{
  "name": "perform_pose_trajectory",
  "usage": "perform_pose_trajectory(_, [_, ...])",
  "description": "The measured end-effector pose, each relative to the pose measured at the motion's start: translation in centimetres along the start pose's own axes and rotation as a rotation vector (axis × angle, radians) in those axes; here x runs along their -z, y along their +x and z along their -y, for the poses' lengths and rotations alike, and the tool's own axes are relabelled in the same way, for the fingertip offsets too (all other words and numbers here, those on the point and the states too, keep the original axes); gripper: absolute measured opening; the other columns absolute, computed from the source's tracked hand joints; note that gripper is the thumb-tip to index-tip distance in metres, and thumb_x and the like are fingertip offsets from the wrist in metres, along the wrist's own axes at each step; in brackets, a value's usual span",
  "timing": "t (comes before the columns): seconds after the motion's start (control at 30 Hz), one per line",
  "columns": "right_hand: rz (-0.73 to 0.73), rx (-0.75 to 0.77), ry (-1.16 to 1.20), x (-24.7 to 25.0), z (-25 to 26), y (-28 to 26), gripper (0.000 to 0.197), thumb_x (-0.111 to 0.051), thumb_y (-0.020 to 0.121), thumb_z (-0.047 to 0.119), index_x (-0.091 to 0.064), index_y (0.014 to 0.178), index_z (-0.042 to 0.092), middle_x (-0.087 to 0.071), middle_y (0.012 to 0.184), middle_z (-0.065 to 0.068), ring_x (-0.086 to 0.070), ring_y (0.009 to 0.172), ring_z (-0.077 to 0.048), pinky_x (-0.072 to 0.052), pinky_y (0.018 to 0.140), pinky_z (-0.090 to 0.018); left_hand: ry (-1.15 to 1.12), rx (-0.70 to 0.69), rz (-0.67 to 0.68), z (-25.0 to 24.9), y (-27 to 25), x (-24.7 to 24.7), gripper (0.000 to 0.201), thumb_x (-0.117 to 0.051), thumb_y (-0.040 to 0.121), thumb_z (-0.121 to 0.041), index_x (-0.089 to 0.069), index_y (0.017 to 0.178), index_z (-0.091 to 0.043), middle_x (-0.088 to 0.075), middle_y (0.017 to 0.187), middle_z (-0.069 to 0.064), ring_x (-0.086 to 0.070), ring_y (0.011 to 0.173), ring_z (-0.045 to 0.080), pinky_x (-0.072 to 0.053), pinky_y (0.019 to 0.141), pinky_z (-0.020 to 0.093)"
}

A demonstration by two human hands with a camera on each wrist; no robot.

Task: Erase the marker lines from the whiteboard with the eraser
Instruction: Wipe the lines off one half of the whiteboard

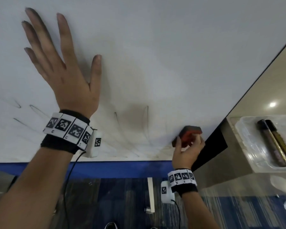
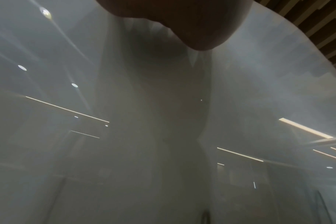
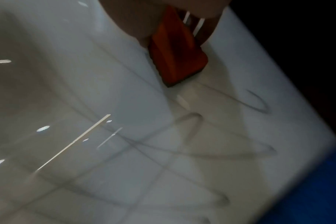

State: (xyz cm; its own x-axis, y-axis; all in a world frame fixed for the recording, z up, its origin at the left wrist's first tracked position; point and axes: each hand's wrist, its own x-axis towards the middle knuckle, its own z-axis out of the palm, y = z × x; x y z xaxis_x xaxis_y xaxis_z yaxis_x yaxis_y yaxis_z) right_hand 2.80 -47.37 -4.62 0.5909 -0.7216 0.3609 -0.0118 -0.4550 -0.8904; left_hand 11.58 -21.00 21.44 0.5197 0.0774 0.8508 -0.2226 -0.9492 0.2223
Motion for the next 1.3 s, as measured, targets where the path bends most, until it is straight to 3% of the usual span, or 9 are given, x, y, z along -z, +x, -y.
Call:
perform_pose_trajectory(0.17, [-0.002, -0.61, 0.044, 1.7, -4.6, -1.5, 0.051, -0.074, 0.088, 0.0, -0.044, 0.13, 0.004, -0.056, 0.125, -0.018, -0.059, 0.109, -0.032, -0.044, 0.094, -0.03, 0.007, -0.013, 0.023, 0.0, -1.6, -0.1, 0.073, -0.043, 0.105, -0.048, -0.026, 0.157, 0.0, -0.019, 0.159, 0.04, -0.017, 0.15, 0.055, -0.012, 0.125, 0.059])
perform_pose_trajectory(0.33, [-0.128, -0.502, 0.357, 0.2, -1.2, 2.0, 0.054, -0.067, 0.089, -0.01, -0.038, 0.133, 0.002, -0.047, 0.125, -0.012, -0.055, 0.104, -0.02, -0.051, 0.075, -0.008, 0.024, -0.003, 0.029, 0.2, -2.0, -0.3, 0.074, -0.041, 0.106, -0.049, -0.026, 0.156, 0.003, -0.019, 0.158, 0.042, -0.017, 0.15, 0.057, -0.011, 0.125, 0.061])
perform_pose_trajectory(0.53, [-0.247, -0.706, 0.281, -2.4, -5.9, 0.1, 0.059, -0.064, 0.09, -0.009, -0.034, 0.141, -0.005, -0.047, 0.123, -0.012, -0.054, 0.105, -0.022, -0.046, 0.079, -0.014, 0.02, -0.02, 0.047, 0.5, -2.5, -1.1, 0.074, -0.042, 0.106, -0.046, -0.026, 0.154, 0.008, -0.02, 0.156, 0.044, -0.018, 0.147, 0.061, -0.013, 0.122, 0.067])
perform_pose_trajectory(0.73, [-0.136, -1.002, 0.185, -6.5, -17.8, -3.0, 0.05, -0.077, 0.085, 0.014, -0.061, 0.131, 0.005, -0.065, 0.136, -0.012, -0.065, 0.116, -0.029, -0.053, 0.103, -0.046, 0.041, -0.008, 0.062, 0.9, -2.8, -1.9, 0.076, -0.036, 0.107, -0.051, -0.026, 0.155, 0.006, -0.022, 0.157, 0.041, -0.02, 0.148, 0.059, -0.017, 0.118, 0.07])
perform_pose_trajectory(0.83, [-0.208, -1.005, 0.222, -5.2, -10.5, -1.6, 0.071, -0.078, 0.071, 0.023, -0.052, 0.135, 0.006, -0.061, 0.134, -0.014, -0.064, 0.111, -0.033, -0.054, 0.1, -0.046, 0.038, 0.011, 0.064, 1.0, -2.9, -2.0, 0.077, -0.034, 0.107, -0.052, -0.025, 0.155, 0.007, -0.022, 0.157, 0.041, -0.02, 0.148, 0.059, -0.017, 0.118, 0.07])
perform_pose_trajectory(0.93, [-0.215, -0.661, 0.411, -3.8, -2.5, -0.8, 0.061, -0.071, 0.086, -0.003, -0.037, 0.135, 0.006, -0.046, 0.131, -0.015, -0.056, 0.108, -0.026, -0.051, 0.096, -0.03, 0.023, 0.024, 0.052, 0.7, -3.1, -2.2, 0.077, -0.035, 0.107, -0.051, -0.026, 0.154, 0.008, -0.022, 0.156, 0.042, -0.021, 0.147, 0.06, -0.019, 0.116, 0.071])
perform_pose_trajectory(1.0, [-0.162, -0.558, 0.427, -4.0, 0.1, -1.6, 0.06, -0.065, 0.09, -0.01, -0.033, 0.139, 0.001, -0.042, 0.135, -0.016, -0.054, 0.112, -0.028, -0.051, 0.099, -0.032, 0.019, 0.032, 0.06, 0.8, -3.2, -2.4, 0.077, -0.035, 0.107, -0.051, -0.025, 0.154, 0.008, -0.022, 0.156, 0.042, -0.021, 0.147, 0.059, -0.02, 0.115, 0.071])
perform_pose_trajectory(1.17, [-0.15, -1.123, 0.402, -6.0, -3.2, -5.3, 0.065, -0.063, 0.093, -0.008, -0.032, 0.148, 0.008, -0.043, 0.15, -0.026, -0.055, 0.125, -0.045, -0.052, 0.092, -0.048, 0.038, 0.004, 0.065, 1.1, -3.3, -2.3, 0.076, -0.038, 0.106, -0.05, -0.026, 0.155, 0.007, -0.022, 0.155, 0.043, -0.02, 0.146, 0.061, -0.016, 0.119, 0.069])
perform_pose_trajectory(1.3, [-0.127, -1.16, 0.444, -6.0, -2.0, -4.8, 0.06, -0.063, 0.094, -0.005, -0.035, 0.144, 0.014, -0.046, 0.147, -0.02, -0.056, 0.122, -0.044, -0.056, 0.087, -0.057, 0.072, -0.057, 0.064, 1.7, -3.6, -2.0, 0.075, -0.043, 0.105, -0.048, -0.028, 0.154, 0.006, -0.023, 0.154, 0.045, -0.021, 0.145, 0.062, -0.013, 0.123, 0.064])
